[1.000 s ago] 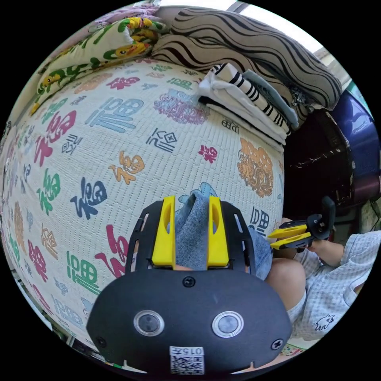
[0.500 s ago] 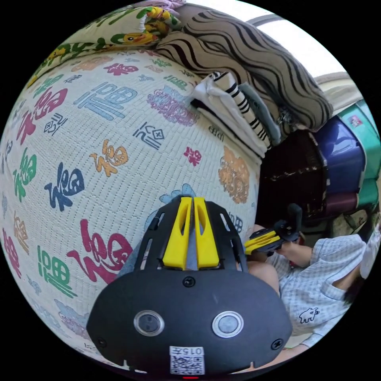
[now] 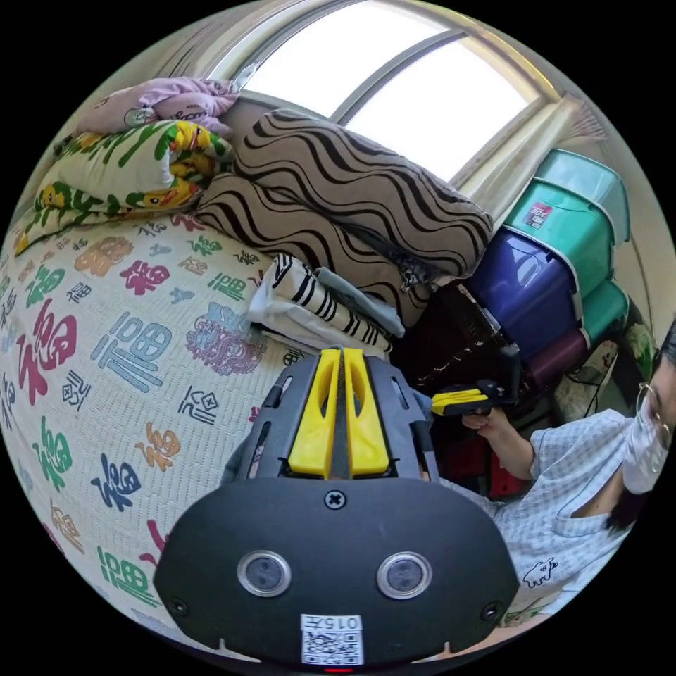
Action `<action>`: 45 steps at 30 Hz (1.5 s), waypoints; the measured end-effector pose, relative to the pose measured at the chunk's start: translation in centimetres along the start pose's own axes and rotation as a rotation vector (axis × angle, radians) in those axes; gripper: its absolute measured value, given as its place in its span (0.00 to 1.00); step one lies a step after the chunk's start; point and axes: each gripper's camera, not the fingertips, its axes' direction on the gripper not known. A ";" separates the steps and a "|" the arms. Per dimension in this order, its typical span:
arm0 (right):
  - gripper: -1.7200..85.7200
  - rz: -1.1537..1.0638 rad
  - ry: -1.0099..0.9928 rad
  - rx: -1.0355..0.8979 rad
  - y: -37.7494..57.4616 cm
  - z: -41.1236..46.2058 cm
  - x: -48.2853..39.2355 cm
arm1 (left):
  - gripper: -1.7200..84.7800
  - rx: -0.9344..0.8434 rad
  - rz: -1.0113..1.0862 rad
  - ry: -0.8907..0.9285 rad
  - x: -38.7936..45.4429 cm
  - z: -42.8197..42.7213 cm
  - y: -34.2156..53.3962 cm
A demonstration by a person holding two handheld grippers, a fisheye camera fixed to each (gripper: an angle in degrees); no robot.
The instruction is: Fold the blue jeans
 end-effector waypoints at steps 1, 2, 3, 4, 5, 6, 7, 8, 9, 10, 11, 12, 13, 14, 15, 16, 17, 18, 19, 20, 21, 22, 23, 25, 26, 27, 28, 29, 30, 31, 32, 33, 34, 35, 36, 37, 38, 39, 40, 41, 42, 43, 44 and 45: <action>0.01 -0.028 -0.005 -0.004 -0.1 0.1 -1.0 | 0.02 0.012 -0.006 -0.003 -0.6 -1.2 1.1; 0.01 -0.087 -0.028 -0.003 -0.1 0.4 -3.1 | 0.02 0.034 -0.030 0.010 -1.4 -2.7 2.6; 0.01 -0.143 -0.064 -0.005 0.0 0.9 -5.4 | 0.02 0.044 -0.047 0.016 -1.9 -3.5 3.5; 0.01 -0.169 -0.088 -0.008 0.1 1.3 -6.5 | 0.02 0.065 -0.087 0.024 -3.0 -5.2 5.4; 0.01 -0.213 -0.146 -0.016 0.2 2.3 -8.8 | 0.02 0.086 -0.130 0.028 -3.9 -6.8 7.7; 0.01 -0.246 -0.213 -0.033 0.3 3.7 -10.9 | 0.02 0.097 -0.152 0.026 -4.3 -7.6 8.9; 0.01 -0.261 -0.248 -0.047 0.3 4.5 -12.0 | 0.02 0.119 -0.198 0.009 -5.1 -9.0 11.3; 0.01 -0.283 -0.319 -0.090 0.4 6.4 -14.0 | 0.02 0.136 -0.245 -0.013 -5.8 -10.2 13.8; 0.01 -0.295 -0.390 -0.147 0.6 8.7 -16.0 | 0.02 0.143 -0.265 -0.030 -6.1 -10.7 15.0; 0.01 -0.303 -0.420 -0.180 0.8 9.9 -17.0 | 0.01 0.167 -0.303 -0.067 -6.7 -11.6 17.6; 0.01 -0.316 -0.462 -0.266 1.2 12.6 -18.9 | 0.01 0.205 -0.363 -0.082 -7.4 -12.5 20.1; 0.01 -0.342 -0.475 -0.342 1.9 15.0 -20.8 | 0.01 0.230 -0.395 -0.080 -7.7 -12.8 21.2; 0.01 -0.359 -0.469 -0.372 2.2 16.1 -21.6 | 0.01 0.271 -0.450 -0.080 -8.3 -13.4 23.4; 0.01 -0.383 -0.430 -0.439 2.9 18.1 -23.1 | 0.01 0.293 -0.484 -0.081 -8.6 -13.6 25.2; 0.01 -0.404 -0.395 -0.511 3.0 19.5 -24.3 | 0.01 0.297 -0.496 -0.083 -8.7 -13.7 25.9; 0.01 -0.427 -0.388 -0.524 3.0 19.9 -24.8 | 0.01 0.313 -0.515 -0.099 -8.8 -13.7 27.0; 0.01 -0.462 -0.377 -0.541 2.8 20.4 -25.6 | 0.01 0.346 -0.515 -0.111 -8.7 -13.8 27.9; 0.01 -0.473 -0.378 -0.560 2.7 21.0 -26.2 | 0.01 0.363 -0.514 -0.114 -8.6 -14.0 28.2; 0.01 -0.474 -0.381 -0.564 2.6 21.2 -26.4 | 0.01 0.402 -0.501 -0.115 -8.3 -14.3 28.6; 0.01 -0.477 -0.382 -0.572 2.5 21.6 -26.9 | 0.01 0.432 -0.468 -0.111 -7.9 -14.6 28.8; 0.01 -0.488 -0.375 -0.589 2.5 22.1 -27.3 | 0.01 0.430 -0.454 -0.117 -7.7 -14.7 28.9; 0.01 -0.491 -0.369 -0.598 2.5 22.4 -27.6 | 0.02 0.398 -0.445 -0.148 -7.3 -14.8 29.0; 0.01 -0.502 -0.358 -0.619 2.6 23.1 -28.1 | 0.02 0.367 -0.441 -0.185 -7.1 -14.8 29.3; 0.01 -0.515 -0.346 -0.670 2.8 24.5 -29.0 | 0.02 0.351 -0.472 -0.188 -7.1 -14.7 30.4; 0.01 -0.521 -0.350 -0.698 2.9 25.4 -29.5 | 0.02 0.349 -0.512 -0.177 -7.3 -14.6 31.3; 0.02 -0.529 -0.355 -0.736 2.9 26.3 -29.9 | 0.02 0.341 -0.537 -0.185 -7.3 -14.5 31.8; 0.02 -0.526 -0.363 -0.762 2.9 26.8 -30.1 | 0.02 0.321 -0.588 -0.219 -7.1 -14.2 32.6; 0.03 -0.518 -0.401 -0.804 2.7 27.4 -30.2 | 0.02 0.323 -0.608 -0.247 -6.5 -14.2 33.2; 0.03 -0.514 -0.482 -0.830 2.5 27.4 -30.4 | 0.02 0.339 -0.614 -0.255 -6.2 -14.3 33.5; 0.03 -0.511 -0.548 -0.844 2.4 27.3 -30.5 | 0.02 0.384 -0.626 -0.266 -5.3 -14.6 34.2; 0.03 -0.518 -0.653 -0.842 2.1 26.4 -30.7 | 0.01 0.437 -0.632 -0.276 -4.2 -15.0 34.7; 0.03 -0.514 -0.684 -0.782 1.6 25.0 -30.8 | 0.01 0.465 -0.622 -0.284 -3.6 -15.2 34.9; 0.03 -0.518 -0.682 -0.741 1.3 24.2 -30.8 | 0.02 0.513 -0.599 -0.291 -2.2 -15.7 35.3; 0.03 -0.527 -0.636 -0.657 0.7 22.7 -30.6 | 0.02 0.542 -0.557 -0.291 -0.6 -16.0 35.3; 0.02 -0.528 -0.544 -0.571 0.1 21.5 -30.1 | 0.02 0.542 -0.534 -0.289 0.2 -16.1 35.1; 0.02 -0.524 -0.484 -0.530 -0.2 21.1 -29.8 | 0.02 0.512 -0.486 -0.298 1.8 -15.8 34.7; 0.02 -0.510 -0.350 -0.464 -0.8 20.7 -29.1 | 0.02 0.466 -0.447 -0.331 3.2 -15.1 34.3; 0.02 -0.480 -0.214 -0.429 -1.3 21.0 -28.5 | 0.03 0.442 -0.428 -0.350 3.9 -14.6 34.1; 0.02 -0.462 -0.167 -0.427 -1.5 21.3 -28.2 | 0.03 0.387 -0.391 -0.395 4.8 -13.5 33.7; 0.02 -0.440 -0.124 -0.440 -1.7 22.1 -27.9 | 0.03 0.345 -0.365 -0.472 5.5 -12.3 33.6; 0.01 -0.448 -0.129 -0.462 -1.6 23.0 -28.1 | 0.03 0.328 -0.355 -0.518 5.6 -11.8 33.6; 0.01 -0.469 -0.141 -0.480 -1.3 23.5 -28.4 | 0.02 0.297 -0.359 -0.604 5.6 -10.9 33.6; 0.01 -0.510 -0.137 -0.530 -0.7 24.6 -29.2 | 0.02 0.279 -0.371 -0.647 5.3 -10.3 33.7; 0.01 -0.532 -0.086 -0.545 0.0 25.6 -29.9 | 0.02 0.272 -0.386 -0.640 4.9 -10.0 33.7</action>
